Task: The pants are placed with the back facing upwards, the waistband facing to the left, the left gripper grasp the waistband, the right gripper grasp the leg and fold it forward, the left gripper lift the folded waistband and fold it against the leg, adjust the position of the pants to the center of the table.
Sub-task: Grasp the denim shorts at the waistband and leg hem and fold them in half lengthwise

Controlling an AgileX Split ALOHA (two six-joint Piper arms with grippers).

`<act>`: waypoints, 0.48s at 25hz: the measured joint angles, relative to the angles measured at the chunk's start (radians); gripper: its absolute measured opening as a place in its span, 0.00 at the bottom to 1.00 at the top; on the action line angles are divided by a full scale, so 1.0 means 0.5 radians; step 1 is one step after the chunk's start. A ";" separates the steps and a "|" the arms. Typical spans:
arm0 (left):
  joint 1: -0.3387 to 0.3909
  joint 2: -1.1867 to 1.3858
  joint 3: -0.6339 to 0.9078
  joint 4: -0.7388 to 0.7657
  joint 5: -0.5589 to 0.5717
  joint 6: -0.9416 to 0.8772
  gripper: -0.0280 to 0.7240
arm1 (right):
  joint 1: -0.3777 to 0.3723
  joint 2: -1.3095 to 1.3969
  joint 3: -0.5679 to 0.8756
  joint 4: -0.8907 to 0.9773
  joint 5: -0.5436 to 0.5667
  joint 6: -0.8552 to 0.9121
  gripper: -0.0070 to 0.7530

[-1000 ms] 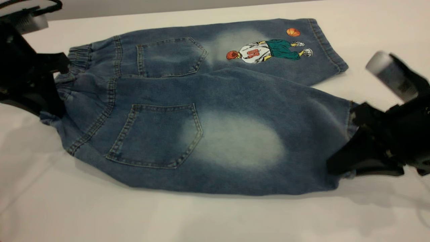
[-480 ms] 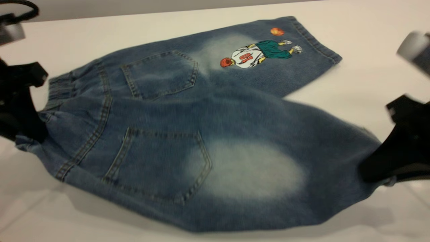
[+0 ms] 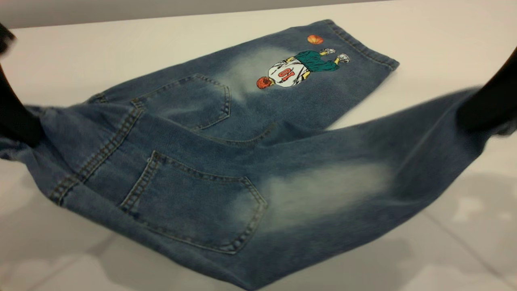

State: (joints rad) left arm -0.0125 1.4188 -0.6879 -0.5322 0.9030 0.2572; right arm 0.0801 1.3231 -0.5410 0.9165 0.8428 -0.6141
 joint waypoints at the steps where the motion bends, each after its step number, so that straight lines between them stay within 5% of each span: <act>1: 0.000 -0.031 0.000 -0.020 0.032 0.000 0.24 | 0.000 -0.005 -0.031 -0.046 0.028 0.058 0.04; 5: 0.000 -0.150 0.000 -0.142 0.021 -0.002 0.24 | 0.000 0.006 -0.162 -0.086 0.090 0.144 0.04; 12: 0.000 -0.150 0.000 -0.315 -0.324 -0.143 0.24 | 0.000 0.080 -0.378 -0.114 0.010 0.220 0.04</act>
State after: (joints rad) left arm -0.0125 1.3436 -0.6879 -0.6896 0.7410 0.1856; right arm 0.0801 1.3630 -0.7300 0.8596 0.8479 -0.5040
